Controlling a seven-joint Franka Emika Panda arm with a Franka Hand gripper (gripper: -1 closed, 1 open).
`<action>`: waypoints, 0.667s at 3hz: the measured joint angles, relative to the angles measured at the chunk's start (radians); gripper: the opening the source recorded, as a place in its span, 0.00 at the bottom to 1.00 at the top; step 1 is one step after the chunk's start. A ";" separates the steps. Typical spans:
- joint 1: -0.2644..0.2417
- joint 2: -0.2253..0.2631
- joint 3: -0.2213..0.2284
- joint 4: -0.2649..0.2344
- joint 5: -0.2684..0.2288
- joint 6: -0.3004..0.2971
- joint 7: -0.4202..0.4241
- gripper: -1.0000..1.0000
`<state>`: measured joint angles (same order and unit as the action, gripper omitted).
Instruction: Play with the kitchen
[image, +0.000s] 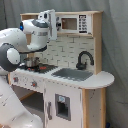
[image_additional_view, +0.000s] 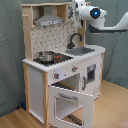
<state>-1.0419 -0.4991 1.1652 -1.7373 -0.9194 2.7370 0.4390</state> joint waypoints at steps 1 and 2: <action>0.058 -0.039 -0.044 0.028 0.001 -0.056 0.012 0.00; 0.145 -0.074 -0.081 0.019 0.001 -0.107 0.016 0.00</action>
<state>-0.8969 -0.5732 1.0840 -1.7187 -0.9189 2.6301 0.4548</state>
